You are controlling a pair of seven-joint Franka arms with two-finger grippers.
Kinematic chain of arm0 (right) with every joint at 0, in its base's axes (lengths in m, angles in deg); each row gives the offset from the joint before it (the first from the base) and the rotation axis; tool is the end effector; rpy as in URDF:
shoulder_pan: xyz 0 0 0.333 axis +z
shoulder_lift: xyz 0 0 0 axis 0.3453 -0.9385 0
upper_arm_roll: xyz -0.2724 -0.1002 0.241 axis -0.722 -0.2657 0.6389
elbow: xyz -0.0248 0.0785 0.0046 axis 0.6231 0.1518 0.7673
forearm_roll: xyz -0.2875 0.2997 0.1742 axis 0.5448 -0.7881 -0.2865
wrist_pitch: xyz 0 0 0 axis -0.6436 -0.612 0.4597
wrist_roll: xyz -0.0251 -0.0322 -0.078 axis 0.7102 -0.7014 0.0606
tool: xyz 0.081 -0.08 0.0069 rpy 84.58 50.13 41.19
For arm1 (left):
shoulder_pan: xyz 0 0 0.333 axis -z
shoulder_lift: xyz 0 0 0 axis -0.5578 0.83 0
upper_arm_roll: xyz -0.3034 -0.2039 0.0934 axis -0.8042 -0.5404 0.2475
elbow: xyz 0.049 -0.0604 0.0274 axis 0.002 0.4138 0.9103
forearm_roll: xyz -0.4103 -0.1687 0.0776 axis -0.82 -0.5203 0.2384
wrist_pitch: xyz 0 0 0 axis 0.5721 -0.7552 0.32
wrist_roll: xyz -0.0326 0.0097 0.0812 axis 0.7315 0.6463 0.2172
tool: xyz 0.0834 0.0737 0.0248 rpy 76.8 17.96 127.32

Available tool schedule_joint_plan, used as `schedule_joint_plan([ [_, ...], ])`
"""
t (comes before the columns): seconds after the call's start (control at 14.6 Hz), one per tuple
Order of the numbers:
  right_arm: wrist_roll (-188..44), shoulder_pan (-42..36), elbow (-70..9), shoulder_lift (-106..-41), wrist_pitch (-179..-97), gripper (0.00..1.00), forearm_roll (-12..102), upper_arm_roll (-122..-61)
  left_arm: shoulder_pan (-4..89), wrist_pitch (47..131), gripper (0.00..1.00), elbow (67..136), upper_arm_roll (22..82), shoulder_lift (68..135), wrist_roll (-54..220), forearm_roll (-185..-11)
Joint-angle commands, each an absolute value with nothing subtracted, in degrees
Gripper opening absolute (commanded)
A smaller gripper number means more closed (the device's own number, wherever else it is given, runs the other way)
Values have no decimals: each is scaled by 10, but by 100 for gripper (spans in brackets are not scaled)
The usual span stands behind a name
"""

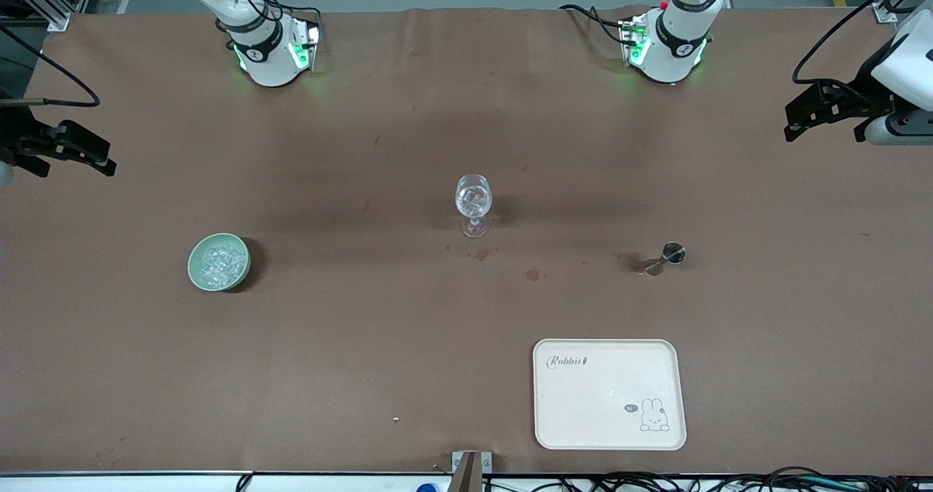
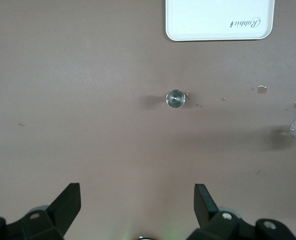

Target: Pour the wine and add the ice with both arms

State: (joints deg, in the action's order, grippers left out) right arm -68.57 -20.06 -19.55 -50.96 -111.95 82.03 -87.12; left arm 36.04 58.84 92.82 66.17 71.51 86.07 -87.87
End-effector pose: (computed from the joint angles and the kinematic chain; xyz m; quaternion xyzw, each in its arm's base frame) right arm 0.6165 -0.0125 0.6886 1.0000 0.0022 0.0046 0.0015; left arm 0.5770 -0.0597 0.7053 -0.9997 0.0232 0.0030 0.0113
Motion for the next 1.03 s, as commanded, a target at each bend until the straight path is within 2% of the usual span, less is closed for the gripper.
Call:
schedule_joint_plan([
  [0.0, -691, -204, -199, -511, -1125, 100, 821, -870, 360, 587, 100, 922, 663, 715, 859, -879],
  [0.21, -691, -205, -199, -512, -1126, 100, 822, -870, 366, 587, 100, 908, 663, 725, 861, -873],
  [0.41, -690, -206, -200, -517, -1134, 100, 822, -870, 356, 586, 100, 864, 666, 774, 867, -869],
  [0.62, -690, -208, -200, -527, -1142, 100, 822, -871, 356, 585, 100, 865, 668, 794, 910, -866],
  [0.96, -691, -213, -218, -572, -1208, 100, 822, -873, 336, 586, 100, 869, 668, 844, 889, -870],
])
